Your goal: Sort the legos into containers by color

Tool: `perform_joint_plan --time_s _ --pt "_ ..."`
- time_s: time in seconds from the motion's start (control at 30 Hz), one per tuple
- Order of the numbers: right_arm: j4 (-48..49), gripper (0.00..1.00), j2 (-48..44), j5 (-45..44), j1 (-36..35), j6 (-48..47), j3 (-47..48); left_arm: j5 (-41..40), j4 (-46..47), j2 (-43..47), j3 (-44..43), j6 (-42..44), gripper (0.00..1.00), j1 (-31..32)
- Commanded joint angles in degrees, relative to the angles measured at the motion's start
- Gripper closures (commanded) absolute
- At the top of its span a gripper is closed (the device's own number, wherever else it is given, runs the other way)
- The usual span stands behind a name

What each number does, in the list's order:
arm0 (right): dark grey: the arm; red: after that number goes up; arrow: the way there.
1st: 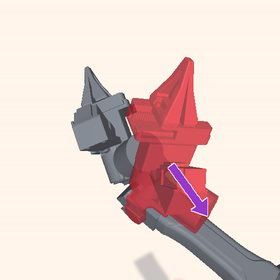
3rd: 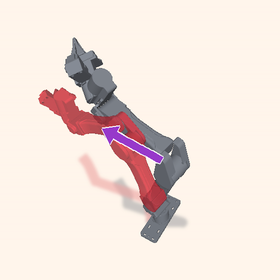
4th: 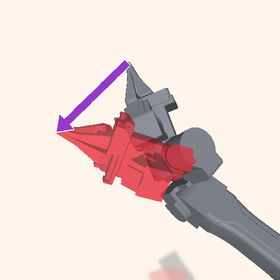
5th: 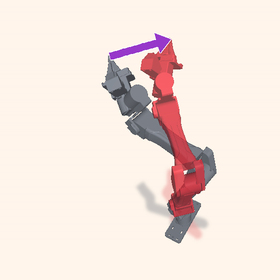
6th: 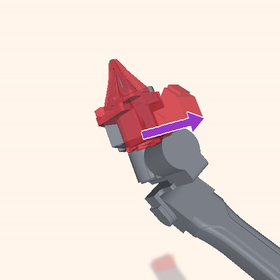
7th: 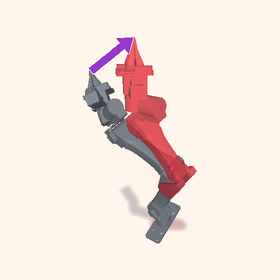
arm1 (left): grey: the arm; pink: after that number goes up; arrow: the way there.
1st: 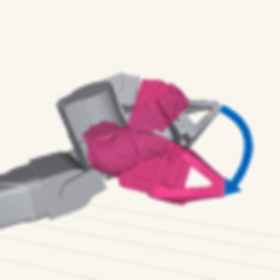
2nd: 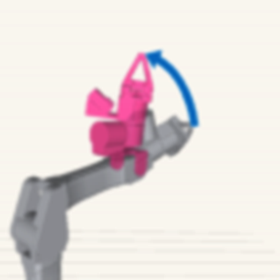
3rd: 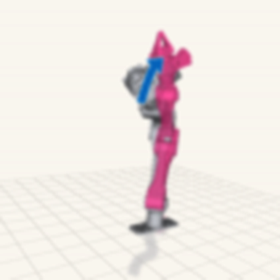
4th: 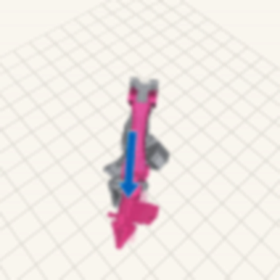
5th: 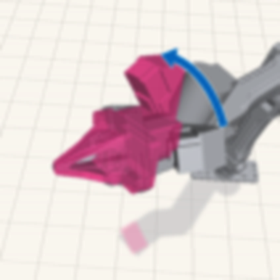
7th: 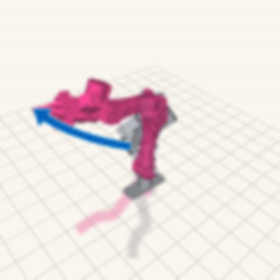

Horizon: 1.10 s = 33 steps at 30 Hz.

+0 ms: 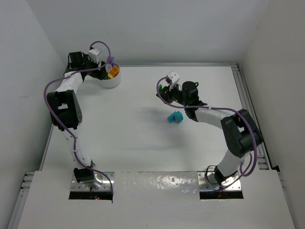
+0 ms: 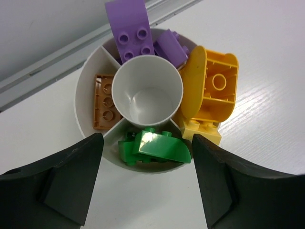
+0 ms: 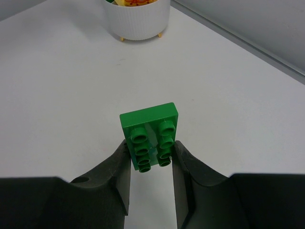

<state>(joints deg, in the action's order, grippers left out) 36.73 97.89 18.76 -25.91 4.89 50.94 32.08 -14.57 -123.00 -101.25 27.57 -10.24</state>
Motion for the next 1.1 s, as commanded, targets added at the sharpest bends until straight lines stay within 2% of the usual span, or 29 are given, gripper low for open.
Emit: perform_joint_plan --time_s 0.0,0.17,0.23,0.27,0.33,0.37,0.4,0.47,0.5,0.63,0.67,0.8,0.93,0.97,1.07 --pt "-0.16 1.00 -2.61 1.71 0.16 -1.28 3.03 1.94 3.05 3.37 -3.33 -2.35 0.27 -1.01" --pt "-4.11 1.00 -2.79 2.24 -0.45 -4.34 4.78 2.82 5.59 6.45 -3.78 -4.89 0.26 -1.54" --pt "-7.27 1.00 -2.61 3.55 -1.33 -8.98 6.88 5.35 6.83 7.77 -3.86 -5.69 0.30 -1.71" --pt "-11.38 1.00 -2.44 4.95 -1.60 -10.49 8.90 7.37 7.53 8.82 -4.30 -3.95 0.37 -1.97" --pt "-15.54 1.00 -1.91 5.67 -2.65 -13.31 10.49 18.77 1.76 9.45 -5.70 1.75 0.42 -1.89" --pt "-15.64 1.00 -2.00 5.06 -3.18 -14.02 10.85 22.73 -0.61 10.05 -6.23 4.04 0.42 -1.98" --pt "-15.11 1.00 -2.17 2.10 -4.57 -14.90 10.50 27.73 -2.99 10.50 -6.59 5.20 0.37 -1.89" --pt "-11.17 1.00 -2.00 -2.48 -6.42 -17.27 9.19 27.78 -7.74 12.94 -3.45 2.32 0.36 0.21" --pt "-9.50 1.00 -1.13 -6.85 -8.52 -19.71 9.53 27.95 -11.41 16.01 1.45 3.79 0.35 2.40" --pt "-7.12 1.00 3.53 -16.99 -13.45 -19.39 13.83 24.70 -10.92 25.08 13.17 0.47 0.32 9.71" --pt "-6.24 1.00 5.11 -18.57 -14.07 -19.30 15.23 24.62 -8.66 26.83 15.62 -5.37 0.31 12.50" --pt "-4.04 1.00 6.70 -18.94 -15.40 -16.67 16.56 22.69 0.06 31.15 22.30 -16.74 0.29 15.24" --pt "-3.86 1.00 7.84 -17.01 -15.75 -13.59 17.27 19.61 1.30 33.70 25.40 -18.87 0.29 19.55" --pt "-3.77 1.00 7.76 -17.01 -15.84 -13.50 17.27 19.34 1.91 33.96 26.01 -19.57 0.29 19.56" --pt "-3.68 1.00 7.58 -16.92 -15.93 -12.97 17.27 17.41 2.44 33.88 27.42 -21.24 0.40 19.73"
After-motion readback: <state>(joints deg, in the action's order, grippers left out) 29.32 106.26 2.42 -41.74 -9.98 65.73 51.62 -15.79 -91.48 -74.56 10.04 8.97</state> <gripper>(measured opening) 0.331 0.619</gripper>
